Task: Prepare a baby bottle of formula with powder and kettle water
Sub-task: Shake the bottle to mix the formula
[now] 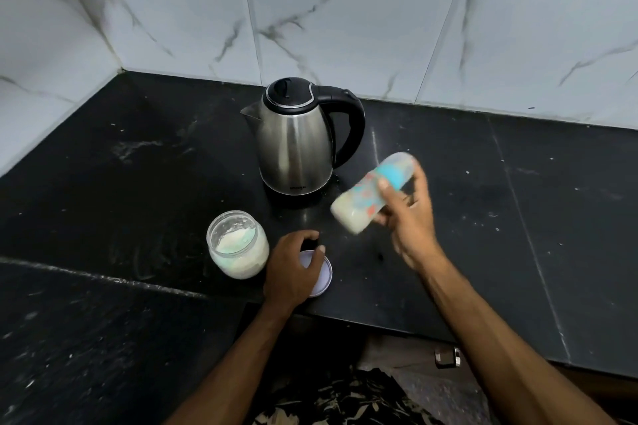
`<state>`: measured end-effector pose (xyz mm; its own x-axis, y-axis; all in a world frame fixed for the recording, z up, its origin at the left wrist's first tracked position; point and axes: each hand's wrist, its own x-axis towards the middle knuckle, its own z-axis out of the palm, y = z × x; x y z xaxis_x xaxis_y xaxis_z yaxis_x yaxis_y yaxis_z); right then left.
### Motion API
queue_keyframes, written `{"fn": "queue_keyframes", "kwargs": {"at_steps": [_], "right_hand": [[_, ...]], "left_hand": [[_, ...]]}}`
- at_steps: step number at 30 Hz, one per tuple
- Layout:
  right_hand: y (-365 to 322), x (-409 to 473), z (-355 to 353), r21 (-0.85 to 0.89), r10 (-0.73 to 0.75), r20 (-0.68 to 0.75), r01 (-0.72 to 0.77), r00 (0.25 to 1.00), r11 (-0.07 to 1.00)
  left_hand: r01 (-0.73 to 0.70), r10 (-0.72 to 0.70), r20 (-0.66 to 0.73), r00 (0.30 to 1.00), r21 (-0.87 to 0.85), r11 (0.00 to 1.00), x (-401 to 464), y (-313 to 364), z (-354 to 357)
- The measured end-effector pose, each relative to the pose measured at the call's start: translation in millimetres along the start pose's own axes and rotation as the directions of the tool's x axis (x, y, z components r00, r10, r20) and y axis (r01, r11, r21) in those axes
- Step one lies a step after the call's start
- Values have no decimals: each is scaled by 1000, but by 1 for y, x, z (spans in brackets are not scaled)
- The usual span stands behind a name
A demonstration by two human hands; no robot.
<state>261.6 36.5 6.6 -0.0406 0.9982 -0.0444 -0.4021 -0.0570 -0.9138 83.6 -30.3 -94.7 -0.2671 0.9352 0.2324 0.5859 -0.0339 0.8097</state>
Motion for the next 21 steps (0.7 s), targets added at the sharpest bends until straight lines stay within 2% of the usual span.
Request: {"fn": "queue_keyframes", "kwargs": {"at_steps": [2,3,6,8,12,14,16,18,19,20,21], "right_hand": [[0,4,-2,102,-5,-64,12,998,995],[4,1,-2,95,25,-33,-22,999,995],[20,-19,0,-135,165,243,-136,956,982],[21,-19,-2,-225,176,303,-109,937,968],[-6,8,0,28,15,-9,-14,1000,1000],[-9,11,1,89,-7,-66,13,998,996],[1,0,3,8,61,52,-62,997,998],[12,-15,7,-170,165,269,-122,949,978],[15,-17,6,-226,191,331,-119,924,967],[13,-15,6,-225,174,334,-101,926,969],[9,-9,5,-180,129,278,-81,952,980]], "left_hand": [[1,-1,-3,1000,-2,1000,0,1,1],[5,-5,-8,1000,3,1000,1,-1,1],[26,-25,66,998,-9,1000,4,-7,1],[42,-37,107,994,-37,998,4,-7,1],[-7,7,-12,1000,10,1000,0,-2,1],[-14,14,-21,1000,9,1000,0,0,1],[-9,9,-16,1000,23,1000,2,-2,1],[13,-15,47,999,38,999,4,-5,2],[27,-29,70,997,35,999,4,-6,2],[29,-31,56,998,30,999,4,-6,2],[20,-20,17,1000,23,1000,3,-5,1]]}}
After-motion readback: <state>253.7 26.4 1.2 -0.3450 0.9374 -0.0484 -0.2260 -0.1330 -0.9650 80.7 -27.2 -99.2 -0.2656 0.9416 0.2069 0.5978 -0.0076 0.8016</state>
